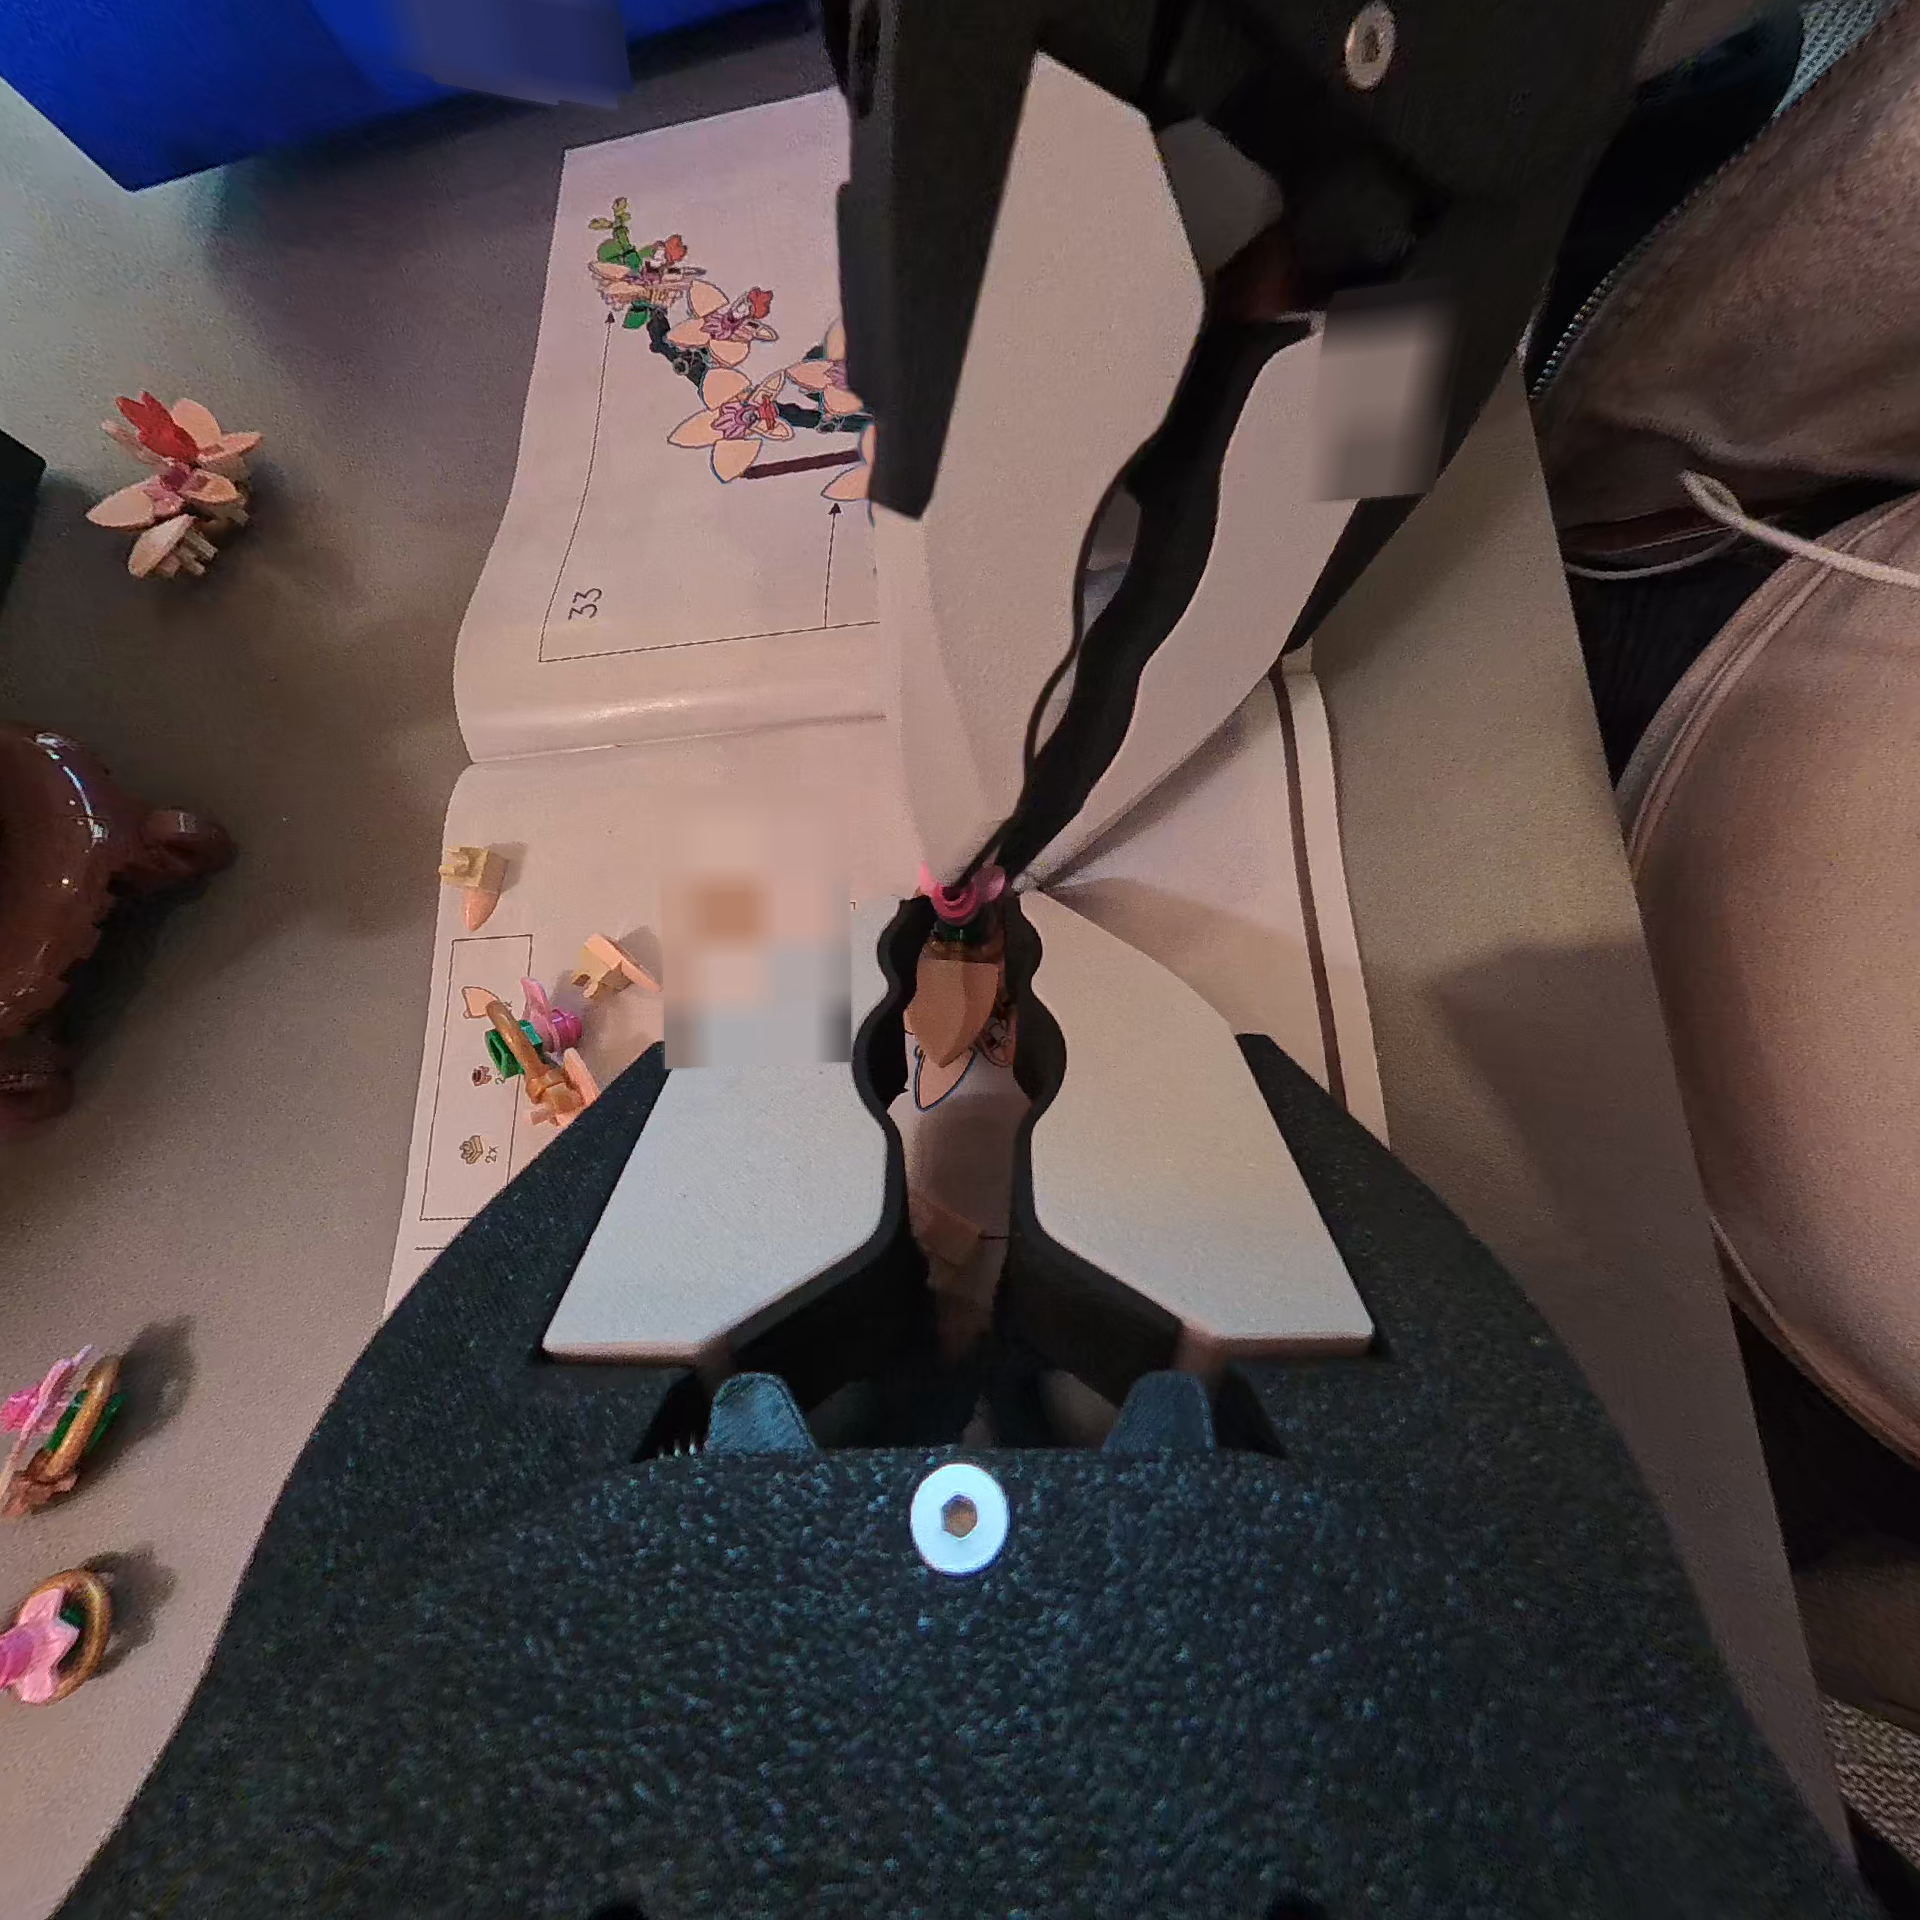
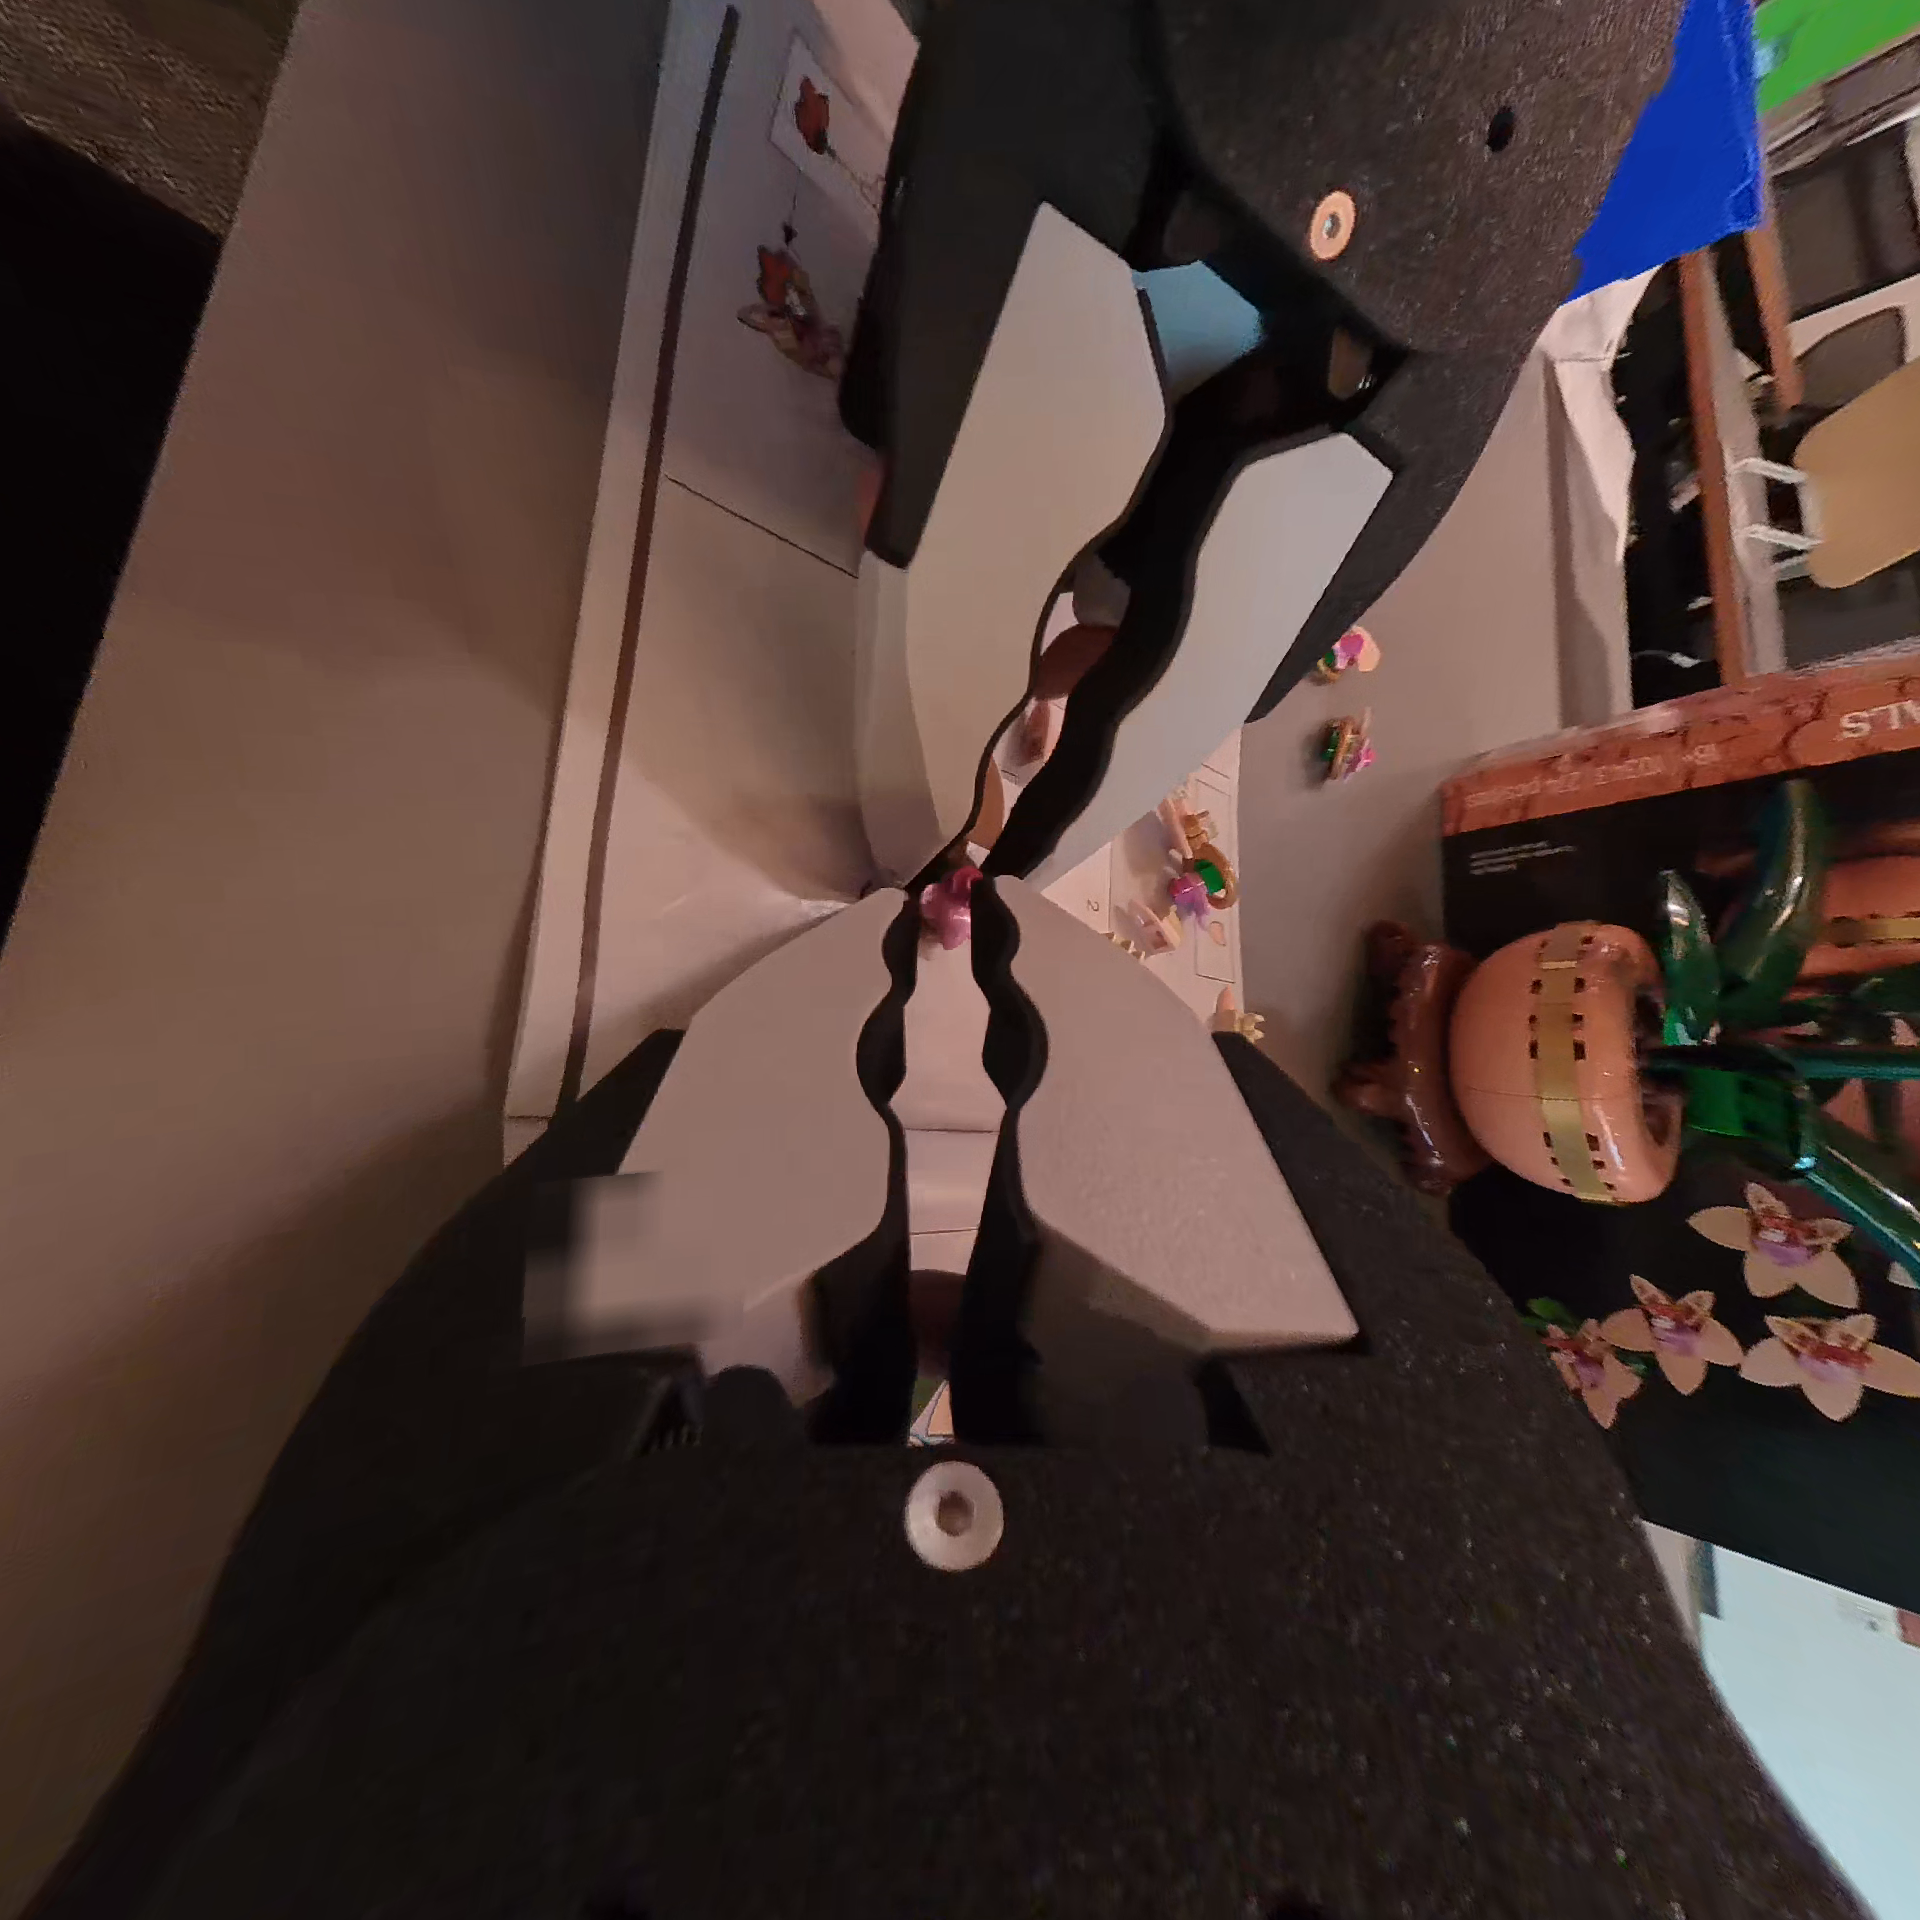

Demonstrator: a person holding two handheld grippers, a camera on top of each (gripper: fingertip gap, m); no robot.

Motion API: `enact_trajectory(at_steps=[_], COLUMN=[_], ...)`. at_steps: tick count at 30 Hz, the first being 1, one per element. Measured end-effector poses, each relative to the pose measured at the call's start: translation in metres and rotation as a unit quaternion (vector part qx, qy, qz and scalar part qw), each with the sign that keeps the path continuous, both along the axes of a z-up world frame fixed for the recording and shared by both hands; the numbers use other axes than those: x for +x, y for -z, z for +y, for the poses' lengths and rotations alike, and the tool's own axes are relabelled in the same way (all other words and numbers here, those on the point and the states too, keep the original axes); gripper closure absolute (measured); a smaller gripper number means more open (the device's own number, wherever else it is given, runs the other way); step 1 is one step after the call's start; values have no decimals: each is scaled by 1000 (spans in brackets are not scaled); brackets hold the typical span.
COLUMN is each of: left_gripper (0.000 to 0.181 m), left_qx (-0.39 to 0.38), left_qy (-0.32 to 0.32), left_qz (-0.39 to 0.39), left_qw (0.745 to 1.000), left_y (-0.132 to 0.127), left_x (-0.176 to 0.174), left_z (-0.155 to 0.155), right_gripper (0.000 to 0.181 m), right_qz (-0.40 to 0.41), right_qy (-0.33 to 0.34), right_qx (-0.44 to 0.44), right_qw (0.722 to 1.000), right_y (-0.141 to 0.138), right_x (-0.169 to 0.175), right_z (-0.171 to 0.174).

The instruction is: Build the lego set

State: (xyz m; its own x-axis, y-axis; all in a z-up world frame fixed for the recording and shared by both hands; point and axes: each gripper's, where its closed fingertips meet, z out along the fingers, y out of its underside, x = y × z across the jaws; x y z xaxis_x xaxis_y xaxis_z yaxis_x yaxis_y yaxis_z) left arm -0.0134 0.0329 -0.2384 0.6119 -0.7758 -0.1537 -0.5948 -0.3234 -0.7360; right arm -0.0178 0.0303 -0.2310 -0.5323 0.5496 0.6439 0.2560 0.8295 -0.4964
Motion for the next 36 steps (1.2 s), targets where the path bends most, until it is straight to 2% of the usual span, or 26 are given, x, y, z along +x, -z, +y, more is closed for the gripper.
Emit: enact_trajectory(at_steps=[5,7,24,36], left_gripper=[166,166,166,165], left_qx=[-7,-7,-19,7], left_qy=[-3,-3,-17,-24], left_qz=[-4,-4,-5,-6], left_qw=[1000,1000,1000,1000], left_y=[0,1,1,-6], left_x=[0,0,-1,1], left_z=[0,0,1,3], right_gripper=[174,179,181,181], right_qz=[19,15,-7,-16], right_qy=[1,3,43,86], right_qx=[18,6,-75,-125], right_qw=[1000,1000,996,988], right_y=[0,1,-4,-5], right_x=[0,0,0,6], right_z=[0,0,4,16])
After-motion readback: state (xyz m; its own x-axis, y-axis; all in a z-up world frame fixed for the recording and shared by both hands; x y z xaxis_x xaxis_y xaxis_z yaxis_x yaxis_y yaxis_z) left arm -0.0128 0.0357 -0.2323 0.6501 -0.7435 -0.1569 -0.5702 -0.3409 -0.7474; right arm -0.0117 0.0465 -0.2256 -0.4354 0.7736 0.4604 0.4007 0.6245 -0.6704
